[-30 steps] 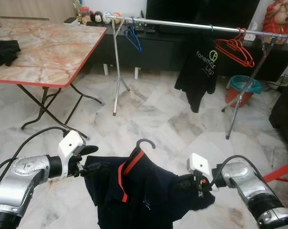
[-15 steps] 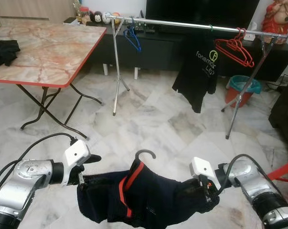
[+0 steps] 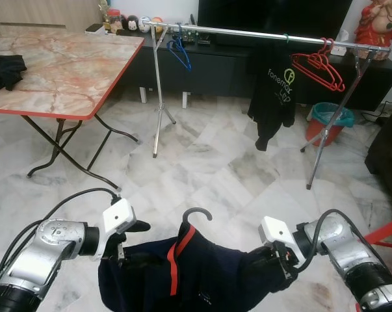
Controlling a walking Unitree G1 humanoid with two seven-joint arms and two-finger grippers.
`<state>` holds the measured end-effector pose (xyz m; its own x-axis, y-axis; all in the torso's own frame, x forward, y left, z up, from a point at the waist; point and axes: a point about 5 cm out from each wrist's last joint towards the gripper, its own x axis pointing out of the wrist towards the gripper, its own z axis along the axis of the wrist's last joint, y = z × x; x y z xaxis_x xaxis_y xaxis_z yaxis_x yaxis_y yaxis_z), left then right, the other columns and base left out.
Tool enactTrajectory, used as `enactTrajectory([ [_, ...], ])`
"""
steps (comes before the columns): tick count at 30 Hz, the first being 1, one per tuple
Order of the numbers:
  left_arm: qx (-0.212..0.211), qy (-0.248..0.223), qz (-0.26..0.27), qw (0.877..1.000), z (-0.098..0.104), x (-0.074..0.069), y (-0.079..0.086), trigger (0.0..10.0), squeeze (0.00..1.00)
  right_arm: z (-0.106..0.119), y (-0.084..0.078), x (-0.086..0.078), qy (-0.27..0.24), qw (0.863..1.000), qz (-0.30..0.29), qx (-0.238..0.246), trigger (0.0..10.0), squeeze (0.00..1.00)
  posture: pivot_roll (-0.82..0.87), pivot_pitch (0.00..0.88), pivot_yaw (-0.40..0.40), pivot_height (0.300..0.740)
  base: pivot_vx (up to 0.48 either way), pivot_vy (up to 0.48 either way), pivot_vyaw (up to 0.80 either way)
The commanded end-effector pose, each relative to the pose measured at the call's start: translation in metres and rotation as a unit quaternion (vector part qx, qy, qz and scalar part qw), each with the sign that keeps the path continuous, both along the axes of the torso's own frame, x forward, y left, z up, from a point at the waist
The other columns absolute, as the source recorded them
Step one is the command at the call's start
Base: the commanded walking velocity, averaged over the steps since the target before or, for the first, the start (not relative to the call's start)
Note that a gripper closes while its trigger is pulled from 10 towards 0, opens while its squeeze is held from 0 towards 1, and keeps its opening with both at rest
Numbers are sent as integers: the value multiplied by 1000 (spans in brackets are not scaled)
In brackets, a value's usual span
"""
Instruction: Hang hanger
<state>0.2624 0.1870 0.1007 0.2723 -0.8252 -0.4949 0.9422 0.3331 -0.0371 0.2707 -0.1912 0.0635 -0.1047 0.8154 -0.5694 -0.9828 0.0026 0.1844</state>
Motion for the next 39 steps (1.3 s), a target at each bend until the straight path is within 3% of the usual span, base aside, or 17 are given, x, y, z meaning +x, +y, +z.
enactTrajectory([
  [1, 6, -7, -11, 1000, 0, 3, -5, 10000, 584, 8, 3, 2, -12, 1000, 10, 19, 10000, 0, 30, 0, -52, 740, 0, 0, 0],
  [2, 5, -8, -11, 1000, 0, 4, -7, 10000, 0, 8, 4, 2, -11, 1000, 11, 21, 10000, 0, 30, 0, -52, 740, 0, 0, 0],
  [11, -11, 28, -36, 999, -8, -4, -15, 10000, 0, 9, 7, 2, -13, 1000, 12, 23, 10000, 0, 27, 0, -51, 740, 0, 0, 0],
  [12, -16, 33, -37, 999, -10, -5, -16, 6000, 0, 10, 7, 2, -13, 1000, 12, 23, 10000, 0, 27, 0, -51, 740, 0, 0, 0],
  [13, -16, 33, -37, 999, -10, -5, -16, 6000, 0, 10, 7, 2, -13, 1000, 12, 23, 10000, 0, 27, 0, -51, 740, 0, 0, 0],
  [14, -20, 38, -40, 998, -10, -7, -17, 4000, 0, 10, 8, 3, -14, 1000, 11, 24, 10000, 0, 27, 0, -51, 740, 0, 0, 0],
  [15, -20, 38, -41, 998, -11, -7, -18, 1059, 0, 10, 8, 3, -15, 1000, 11, 24, 10000, 0, 28, 0, -52, 740, 0, 0, 0],
  [16, -22, 41, -41, 998, -11, -8, -18, 0, 0, 10, 8, 3, -15, 1000, 11, 23, 10000, 0, 29, 0, -52, 740, 0, 0, 0],
  [39, -43, 54, -33, 997, -14, -12, -22, 0, 0, 7, 15, 5, -22, 999, -1, 28, 10000, 0, 30, 0, -49, 740, 0, 0, 0],
])
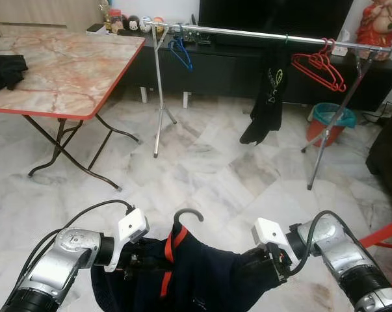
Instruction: Hang hanger
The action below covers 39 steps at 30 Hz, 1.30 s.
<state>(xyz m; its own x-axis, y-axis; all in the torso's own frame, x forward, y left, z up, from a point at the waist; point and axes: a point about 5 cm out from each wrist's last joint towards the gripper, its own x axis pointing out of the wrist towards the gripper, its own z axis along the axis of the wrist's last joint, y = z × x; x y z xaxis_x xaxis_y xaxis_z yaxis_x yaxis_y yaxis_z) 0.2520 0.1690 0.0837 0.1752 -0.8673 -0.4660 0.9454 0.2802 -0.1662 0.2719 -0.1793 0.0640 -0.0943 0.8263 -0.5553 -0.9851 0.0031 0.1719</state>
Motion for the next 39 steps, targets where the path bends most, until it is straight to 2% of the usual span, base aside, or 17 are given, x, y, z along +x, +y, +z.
enactTrajectory([
  [1, -11, -4, -8, 1000, 3, -1, -5, 0, 0, 6, 3, 3, -16, 1000, 1, 19, 10000, 0, 30, 0, -49, 740, 0, 0, 0],
  [27, -16, -1, -25, 1000, 3, -2, -8, 0, 0, -1, 3, 1, -6, 1000, -12, 14, 10000, 0, 34, 0, -35, 740, 0, 0, 0],
  [28, -17, -1, -26, 1000, 4, -2, -9, 0, 0, -2, 3, 1, -2, 1000, -9, 14, 10000, 455, 33, 0, -35, 740, 0, 0, 0],
  [29, -18, -2, -26, 999, 4, -2, -9, 0, 0, -2, 4, 0, 0, 1000, -7, 14, 10000, 455, 33, 0, -35, 740, 0, 0, 0],
  [30, -19, -2, -28, 999, 4, -2, -10, 0, 0, -2, 5, 0, 1, 1000, -9, 17, 10000, 1000, 35, 0, -35, 740, 0, 0, 0],
  [39, -19, 2, -32, 999, 2, -3, -10, 0, 0, -2, 3, 5, -11, 1000, -20, 5, 10000, 1000, 36, 0, -35, 740, 0, 0, 0],
])
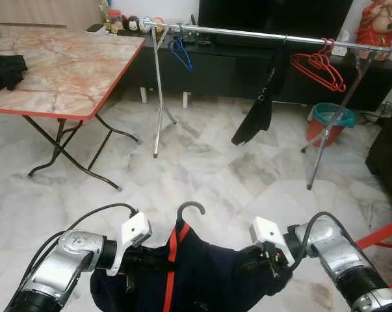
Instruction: Hang hanger
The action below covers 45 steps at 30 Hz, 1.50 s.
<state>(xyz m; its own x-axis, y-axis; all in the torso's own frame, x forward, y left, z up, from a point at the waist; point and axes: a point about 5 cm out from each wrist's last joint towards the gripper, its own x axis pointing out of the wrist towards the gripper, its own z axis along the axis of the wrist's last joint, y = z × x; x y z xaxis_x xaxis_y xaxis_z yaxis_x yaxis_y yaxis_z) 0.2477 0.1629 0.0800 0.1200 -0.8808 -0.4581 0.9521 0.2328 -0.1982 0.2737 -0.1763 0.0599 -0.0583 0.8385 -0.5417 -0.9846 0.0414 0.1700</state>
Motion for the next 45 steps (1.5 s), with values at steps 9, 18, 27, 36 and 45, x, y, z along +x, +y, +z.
enactTrajectory([
  [9, -1, -9, -1, 1000, -1, -1, -2, 0, 0, 6, -10, 12, -41, 998, -29, -28, 10000, 1000, 33, 0, -35, 740, 0, 0, 0],
  [18, 11, -4, 8, 1000, -10, -2, 1, 0, 0, 30, -13, 34, -98, 988, -111, 40, 10000, 1000, 25, 0, -32, 740, 0, 0, 0],
  [27, 55, -56, 87, 993, -19, 12, 9, 0, 0, 20, -18, 39, -145, 973, -181, 10, 10000, 267, 28, 0, -38, 740, 0, 0, 0],
  [36, 120, -157, 386, 901, -35, 44, 41, 10000, 0, -6, -22, 47, -174, 854, -489, 41, 10000, 0, 26, 0, -44, 740, 0, 0, 0],
  [45, 63, -190, 520, 831, -43, 38, 40, 10000, 0, -44, -19, 21, -114, 712, -687, 89, 10000, 0, -5, 0, -31, 740, 0, 0, 0],
])
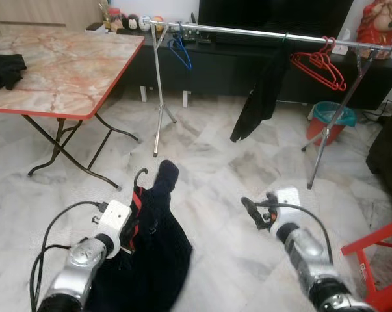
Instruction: Hang hanger
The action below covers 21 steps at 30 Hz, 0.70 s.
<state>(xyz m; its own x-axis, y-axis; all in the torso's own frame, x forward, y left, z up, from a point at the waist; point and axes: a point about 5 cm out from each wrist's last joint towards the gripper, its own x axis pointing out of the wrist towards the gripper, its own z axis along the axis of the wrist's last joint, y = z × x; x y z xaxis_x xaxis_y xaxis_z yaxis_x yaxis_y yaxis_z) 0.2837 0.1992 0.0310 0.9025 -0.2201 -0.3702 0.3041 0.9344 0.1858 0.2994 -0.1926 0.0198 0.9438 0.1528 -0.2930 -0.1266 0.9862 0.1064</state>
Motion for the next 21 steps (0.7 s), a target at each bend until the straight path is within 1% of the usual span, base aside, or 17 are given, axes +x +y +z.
enactTrajectory([
  [1, -30, -42, 56, 997, 5, 1, 5, 10000, 0, -7, -2, -7, -1, 998, -59, 22, 10000, 0, -7, 0, -31, 740, 0, 0, 0],
  [3, -48, -55, 82, 994, 6, -2, 8, 10000, 0, -11, 0, -12, -2, 997, -79, 25, 10000, 0, -14, 0, -31, 740, 0, 0, 0],
  [4, -50, -62, 93, 992, 6, -3, 10, 10000, 0, -12, 1, -13, -3, 995, -95, 30, 10000, 0, -17, 0, -28, 740, 0, 0, 0],
  [5, -50, -62, 93, 992, 6, -3, 10, 10000, 0, -12, 1, -13, -3, 995, -95, 30, 10000, 0, -17, 0, -28, 740, 0, 0, 0],
  [6, -49, -62, 101, 992, 5, -4, 11, 10000, 0, -12, 1, -13, -5, 994, -107, 32, 10000, 0, -21, 0, -28, 740, 0, 0, 0],
  [8, -46, -60, 106, 991, 3, -4, 12, 10000, 0, -12, 1, -13, -1, 993, -118, 26, 10000, 0, -22, 0, -28, 740, 0, 0, 0],
  [13, -41, -74, 117, 990, 5, 0, 10, 10000, 0, -8, 0, -10, -14, 991, -134, 21, 10000, 0, -28, 0, -34, 740, 0, 0, 0],
  [16, -45, -84, 133, 987, 8, 2, 10, 10000, 0, -6, -2, -10, -21, 990, -141, 19, 10000, 0, -22, 0, -40, 740, 0, 0, 0],
  [21, -51, -88, 136, 985, 8, 3, 8, 10000, 0, -7, -2, -11, -23, 988, -149, 20, 10000, 0, -18, 0, -42, 740, 0, 0, 0],
])
